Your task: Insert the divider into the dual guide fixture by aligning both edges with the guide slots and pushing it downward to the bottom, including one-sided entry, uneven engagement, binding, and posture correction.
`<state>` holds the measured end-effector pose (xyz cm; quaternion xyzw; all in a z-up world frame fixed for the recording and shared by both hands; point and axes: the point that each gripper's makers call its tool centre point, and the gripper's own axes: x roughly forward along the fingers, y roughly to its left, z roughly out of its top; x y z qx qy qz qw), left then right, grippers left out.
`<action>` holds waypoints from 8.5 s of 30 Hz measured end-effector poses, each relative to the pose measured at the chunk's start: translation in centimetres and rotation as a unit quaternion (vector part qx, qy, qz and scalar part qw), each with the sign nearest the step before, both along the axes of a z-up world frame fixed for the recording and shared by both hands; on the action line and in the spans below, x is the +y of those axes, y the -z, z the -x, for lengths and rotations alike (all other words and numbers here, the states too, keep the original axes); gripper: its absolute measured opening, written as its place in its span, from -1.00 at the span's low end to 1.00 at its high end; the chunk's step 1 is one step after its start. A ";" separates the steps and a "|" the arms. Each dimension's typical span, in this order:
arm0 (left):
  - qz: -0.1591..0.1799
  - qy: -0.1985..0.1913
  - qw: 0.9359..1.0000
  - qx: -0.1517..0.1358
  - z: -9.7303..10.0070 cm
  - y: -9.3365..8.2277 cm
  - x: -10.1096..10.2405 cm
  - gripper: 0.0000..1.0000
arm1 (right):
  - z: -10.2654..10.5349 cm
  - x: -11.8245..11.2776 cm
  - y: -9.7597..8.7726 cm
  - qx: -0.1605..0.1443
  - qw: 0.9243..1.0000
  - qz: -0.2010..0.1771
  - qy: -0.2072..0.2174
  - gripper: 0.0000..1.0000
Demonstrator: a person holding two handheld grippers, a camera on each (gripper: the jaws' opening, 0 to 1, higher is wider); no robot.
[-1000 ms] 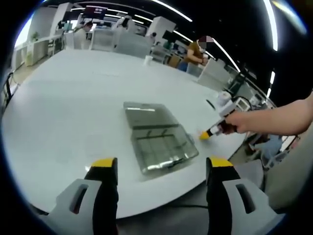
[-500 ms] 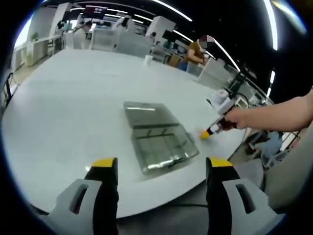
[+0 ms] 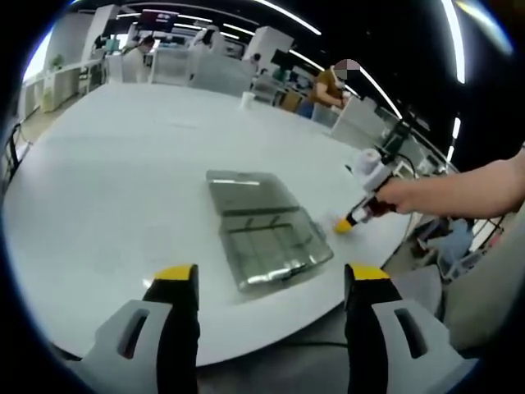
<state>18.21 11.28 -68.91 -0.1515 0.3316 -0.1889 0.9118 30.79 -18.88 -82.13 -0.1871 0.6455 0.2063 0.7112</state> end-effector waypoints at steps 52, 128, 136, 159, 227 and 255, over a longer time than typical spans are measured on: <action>-0.004 0.031 1.000 -0.001 0.3 -0.4 -1.8 0.39 | 1.1 0.7 -1.5 -0.034 0.998 -0.036 -0.046 -0.44; 0.079 0.115 0.990 -0.028 0.2 -3.3 -9.5 -0.49 | 9.3 12.8 -13.2 -0.141 0.957 -0.195 -0.160 -0.45; 0.091 0.110 0.989 -0.031 0.0 -3.7 -9.7 -0.59 | 10.0 13.8 -14.0 -0.144 0.952 -0.208 -0.172 -0.45; 0.126 0.099 0.986 -0.038 -0.6 -4.7 -10.6 -0.71 | 11.3 15.7 -15.4 -0.157 0.940 -0.238 -0.189 -0.45; 0.184 0.050 0.981 -0.024 -2.0 -5.2 -10.2 -1.00 | 11.8 17.6 -16.5 -0.152 0.931 -0.291 -0.162 -0.44; 0.200 0.064 0.977 -0.024 -1.9 -5.2 -10.4 -1.00 | 11.8 17.7 -16.3 -0.150 0.928 -0.299 -0.161 -0.44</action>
